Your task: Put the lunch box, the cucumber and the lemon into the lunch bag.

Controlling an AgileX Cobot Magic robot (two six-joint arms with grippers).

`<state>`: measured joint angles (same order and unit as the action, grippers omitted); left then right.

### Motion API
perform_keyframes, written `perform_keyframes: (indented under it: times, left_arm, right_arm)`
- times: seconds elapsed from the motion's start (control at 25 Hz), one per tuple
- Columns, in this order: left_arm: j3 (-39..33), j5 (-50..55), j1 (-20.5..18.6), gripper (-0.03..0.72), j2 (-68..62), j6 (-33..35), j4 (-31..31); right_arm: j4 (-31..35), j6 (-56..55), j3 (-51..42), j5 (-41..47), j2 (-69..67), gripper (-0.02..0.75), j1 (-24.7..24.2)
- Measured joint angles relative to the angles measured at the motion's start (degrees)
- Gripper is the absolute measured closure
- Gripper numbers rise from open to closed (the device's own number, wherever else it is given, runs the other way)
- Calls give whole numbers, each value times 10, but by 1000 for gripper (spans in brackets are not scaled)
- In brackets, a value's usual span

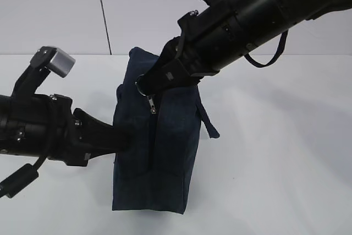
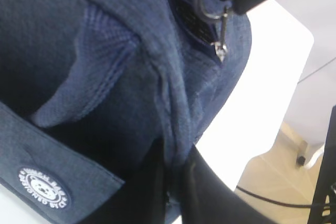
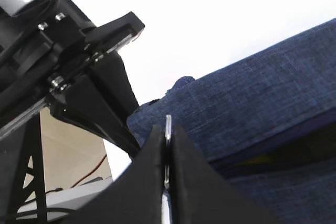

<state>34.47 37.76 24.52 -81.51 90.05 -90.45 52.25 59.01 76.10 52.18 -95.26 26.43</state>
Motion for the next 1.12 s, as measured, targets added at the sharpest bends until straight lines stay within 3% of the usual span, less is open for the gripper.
perform_keyframes:
  times: [0.76,1.12]
  left_arm:
    - [0,-1,0,677,-40,70,-108]
    - [0,-4,0,677,-41,94,-118]
  right_arm:
    - [24,49,0,-55,-28,717,0]
    - [18,49,0,-91,-39,717,0]
